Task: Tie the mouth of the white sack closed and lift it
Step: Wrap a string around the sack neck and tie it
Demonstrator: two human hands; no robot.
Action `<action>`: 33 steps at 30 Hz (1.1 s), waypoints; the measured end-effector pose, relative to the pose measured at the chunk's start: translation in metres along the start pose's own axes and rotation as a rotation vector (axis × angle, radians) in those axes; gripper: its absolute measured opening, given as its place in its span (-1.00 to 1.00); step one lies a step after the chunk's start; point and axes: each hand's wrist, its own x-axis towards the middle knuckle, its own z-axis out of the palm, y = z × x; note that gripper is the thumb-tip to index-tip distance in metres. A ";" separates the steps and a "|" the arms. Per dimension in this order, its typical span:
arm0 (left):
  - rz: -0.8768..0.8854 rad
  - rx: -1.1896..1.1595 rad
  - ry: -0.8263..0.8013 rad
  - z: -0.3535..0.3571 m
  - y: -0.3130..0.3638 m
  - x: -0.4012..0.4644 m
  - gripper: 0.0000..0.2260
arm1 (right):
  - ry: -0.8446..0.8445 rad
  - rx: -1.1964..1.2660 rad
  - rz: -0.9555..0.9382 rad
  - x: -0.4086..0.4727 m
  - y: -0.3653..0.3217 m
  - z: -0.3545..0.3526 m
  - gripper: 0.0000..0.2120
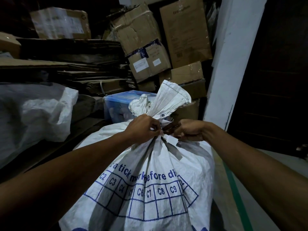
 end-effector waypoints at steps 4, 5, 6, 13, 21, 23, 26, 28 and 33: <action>-0.018 -0.010 -0.004 -0.001 -0.003 0.004 -0.90 | 0.067 0.034 0.041 0.003 0.000 0.004 -0.64; -0.017 -0.006 -0.003 -0.001 -0.005 0.004 -0.90 | 0.067 0.090 0.041 0.004 0.000 0.006 -0.62; -0.014 0.000 -0.003 -0.001 -0.007 0.003 -0.90 | 0.052 0.163 0.041 0.006 0.000 0.006 -0.62; 0.009 0.001 -0.015 -0.001 -0.013 0.003 -0.87 | -0.071 0.187 0.008 0.001 -0.002 0.008 -0.61; -0.033 -0.123 0.030 -0.005 -0.017 0.003 -0.90 | 0.053 0.038 0.055 0.005 0.009 -0.004 -0.59; -0.038 -0.130 0.024 -0.005 -0.019 0.003 -0.89 | 0.047 0.019 0.071 0.007 0.011 -0.005 -0.52; -0.029 -0.139 0.022 -0.005 -0.016 0.001 -0.88 | 0.070 -0.035 0.068 0.006 0.009 -0.004 -0.66; -0.031 -0.152 0.038 -0.006 -0.014 0.001 -0.87 | 0.092 -0.051 0.061 0.006 0.009 -0.004 -0.78; -0.028 -0.148 0.054 -0.005 -0.014 0.003 -0.85 | 0.079 -0.053 0.018 0.002 0.005 0.001 -0.76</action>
